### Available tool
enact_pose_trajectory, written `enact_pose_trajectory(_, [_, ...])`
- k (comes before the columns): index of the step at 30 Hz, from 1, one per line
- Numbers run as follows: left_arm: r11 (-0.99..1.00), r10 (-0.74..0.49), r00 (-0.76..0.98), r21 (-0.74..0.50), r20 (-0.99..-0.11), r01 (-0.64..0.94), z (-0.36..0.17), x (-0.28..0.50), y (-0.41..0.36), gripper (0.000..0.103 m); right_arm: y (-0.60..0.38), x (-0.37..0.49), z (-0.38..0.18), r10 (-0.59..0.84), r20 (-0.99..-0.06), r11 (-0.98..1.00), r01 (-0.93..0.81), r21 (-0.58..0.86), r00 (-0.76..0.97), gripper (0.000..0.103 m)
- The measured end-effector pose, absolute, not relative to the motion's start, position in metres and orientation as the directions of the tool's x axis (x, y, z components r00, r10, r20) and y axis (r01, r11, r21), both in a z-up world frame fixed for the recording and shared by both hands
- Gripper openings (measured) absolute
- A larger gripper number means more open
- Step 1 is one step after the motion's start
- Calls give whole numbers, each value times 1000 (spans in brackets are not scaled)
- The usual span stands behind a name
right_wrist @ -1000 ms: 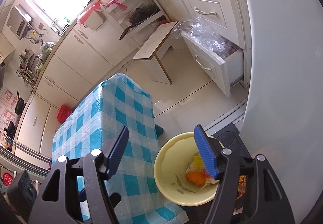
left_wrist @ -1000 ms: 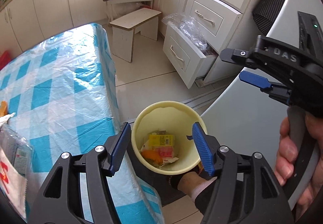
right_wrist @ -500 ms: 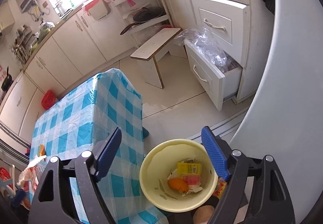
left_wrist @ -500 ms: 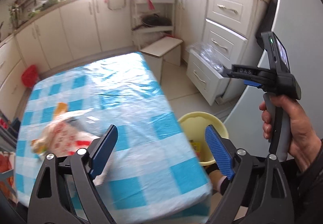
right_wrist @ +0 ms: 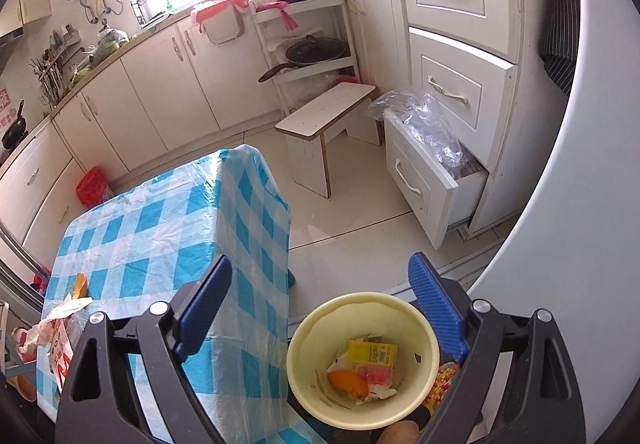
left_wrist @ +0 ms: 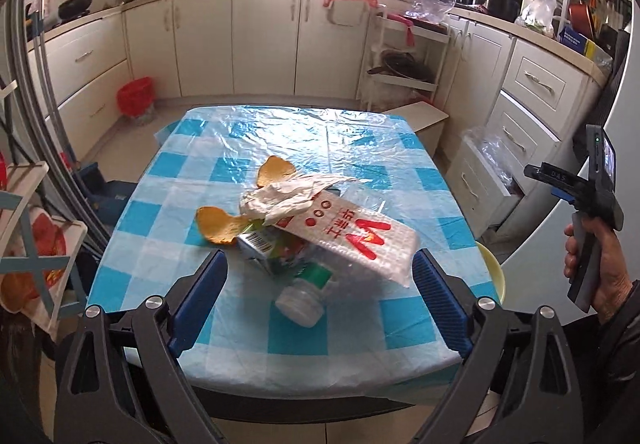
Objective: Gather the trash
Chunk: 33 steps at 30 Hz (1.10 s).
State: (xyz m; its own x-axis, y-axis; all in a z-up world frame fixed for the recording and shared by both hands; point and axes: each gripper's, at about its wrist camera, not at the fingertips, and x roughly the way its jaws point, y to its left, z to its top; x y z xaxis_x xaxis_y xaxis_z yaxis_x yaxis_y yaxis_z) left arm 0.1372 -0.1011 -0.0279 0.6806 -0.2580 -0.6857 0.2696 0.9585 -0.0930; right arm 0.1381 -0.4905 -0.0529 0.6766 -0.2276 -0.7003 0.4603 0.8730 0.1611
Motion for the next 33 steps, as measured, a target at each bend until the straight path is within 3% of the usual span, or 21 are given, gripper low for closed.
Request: enact_pose_trajectory(33, [962,-229,686,-55,-691,266,-39,115,-86,94,-493,118,-48,-253,-678,855,488,177,690,86])
